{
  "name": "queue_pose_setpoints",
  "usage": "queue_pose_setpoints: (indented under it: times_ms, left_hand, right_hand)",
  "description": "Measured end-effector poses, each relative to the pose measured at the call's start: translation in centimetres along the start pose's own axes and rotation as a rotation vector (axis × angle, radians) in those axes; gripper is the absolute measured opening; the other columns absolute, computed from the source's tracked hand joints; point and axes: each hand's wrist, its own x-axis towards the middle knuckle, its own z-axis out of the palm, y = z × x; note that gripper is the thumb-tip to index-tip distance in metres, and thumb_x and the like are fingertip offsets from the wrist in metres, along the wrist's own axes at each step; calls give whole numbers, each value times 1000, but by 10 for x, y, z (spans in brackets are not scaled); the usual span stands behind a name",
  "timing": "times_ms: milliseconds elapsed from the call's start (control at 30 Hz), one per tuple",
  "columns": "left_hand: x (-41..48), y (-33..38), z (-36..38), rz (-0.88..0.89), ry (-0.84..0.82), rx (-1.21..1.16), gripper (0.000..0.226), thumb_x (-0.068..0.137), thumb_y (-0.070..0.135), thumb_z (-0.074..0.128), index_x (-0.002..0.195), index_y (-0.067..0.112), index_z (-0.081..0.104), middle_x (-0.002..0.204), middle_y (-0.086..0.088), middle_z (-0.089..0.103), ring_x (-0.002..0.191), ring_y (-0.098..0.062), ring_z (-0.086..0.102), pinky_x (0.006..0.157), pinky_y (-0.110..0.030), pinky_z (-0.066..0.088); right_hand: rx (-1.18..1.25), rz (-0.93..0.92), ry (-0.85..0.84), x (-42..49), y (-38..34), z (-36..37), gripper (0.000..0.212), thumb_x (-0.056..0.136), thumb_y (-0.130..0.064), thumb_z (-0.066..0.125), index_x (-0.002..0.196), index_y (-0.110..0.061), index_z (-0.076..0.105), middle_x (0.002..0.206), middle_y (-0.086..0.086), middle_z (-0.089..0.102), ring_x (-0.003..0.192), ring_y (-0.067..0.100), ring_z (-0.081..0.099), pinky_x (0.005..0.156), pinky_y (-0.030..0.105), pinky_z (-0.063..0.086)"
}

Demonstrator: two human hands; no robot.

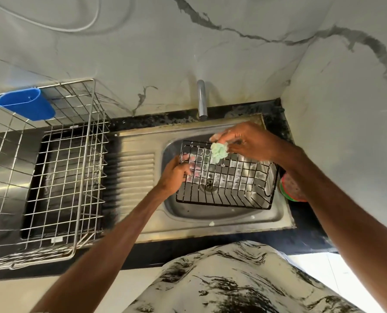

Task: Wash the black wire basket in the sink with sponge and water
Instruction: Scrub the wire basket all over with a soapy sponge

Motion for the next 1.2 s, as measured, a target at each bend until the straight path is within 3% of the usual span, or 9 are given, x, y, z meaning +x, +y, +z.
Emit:
queue_pose_setpoints:
  times_ms: [133,233,333,400,567,633,733,933,1200]
  left_hand:
    - [-1,-19,-8,63,86,-35,34,83,20,50,113,19,65,121,-18,71,106,-32,71,82,-35,51]
    - [-5,-20,-2,126,120,-92,49,73,13,51,119,-1,60,112,-19,72,99,-25,70,81,-36,56]
    - [-9,-16,12,181,154,-139,46,72,10,52,113,-7,61,106,-19,72,92,-17,69,78,-31,58]
    - [-11,-12,18,226,200,-135,37,73,15,56,107,7,69,105,-15,72,94,-22,69,82,-40,58]
    - [-9,4,15,369,317,-117,33,69,22,62,98,36,70,102,-8,75,99,-33,69,91,-56,56]
    - [-5,6,13,400,347,-115,30,66,25,63,91,41,69,99,-10,72,94,-26,67,89,-57,55]
    - [-3,4,10,398,368,-149,31,63,25,63,90,39,68,100,-11,71,93,-25,65,90,-58,53]
    - [-9,0,10,415,386,-190,34,68,25,65,100,14,61,93,-5,65,87,-21,59,79,-52,52]
    - [-14,12,26,447,297,-204,30,69,15,63,95,30,67,93,-2,71,87,-19,65,77,-41,55]
  right_hand:
    - [-109,-37,353,-30,-17,10,33,88,-3,68,121,-8,70,130,9,67,109,16,70,93,27,56]
    - [-44,48,334,-48,-25,59,31,92,-4,61,121,-9,70,123,4,67,92,-5,62,79,4,50]
    - [-2,213,199,-43,-9,113,31,93,5,63,120,-8,71,117,12,72,74,1,66,63,11,56]
    - [6,246,216,-29,0,130,32,90,10,63,116,-7,73,110,14,73,71,4,65,63,14,56]
    - [-94,109,135,-3,-10,147,44,81,22,55,112,-3,73,108,12,62,87,14,60,73,3,46]
    - [-181,75,73,0,-15,155,45,83,16,54,121,-7,65,116,9,51,99,17,53,81,17,53]
    - [-241,52,89,1,-23,161,40,84,15,58,114,-9,69,119,11,53,107,27,58,79,38,59]
    - [-99,49,55,-25,-38,142,37,84,12,69,113,-9,76,111,5,69,95,16,68,83,26,59]
    - [-33,109,335,3,-42,140,25,74,18,70,86,-4,76,91,12,74,76,22,70,70,34,59]
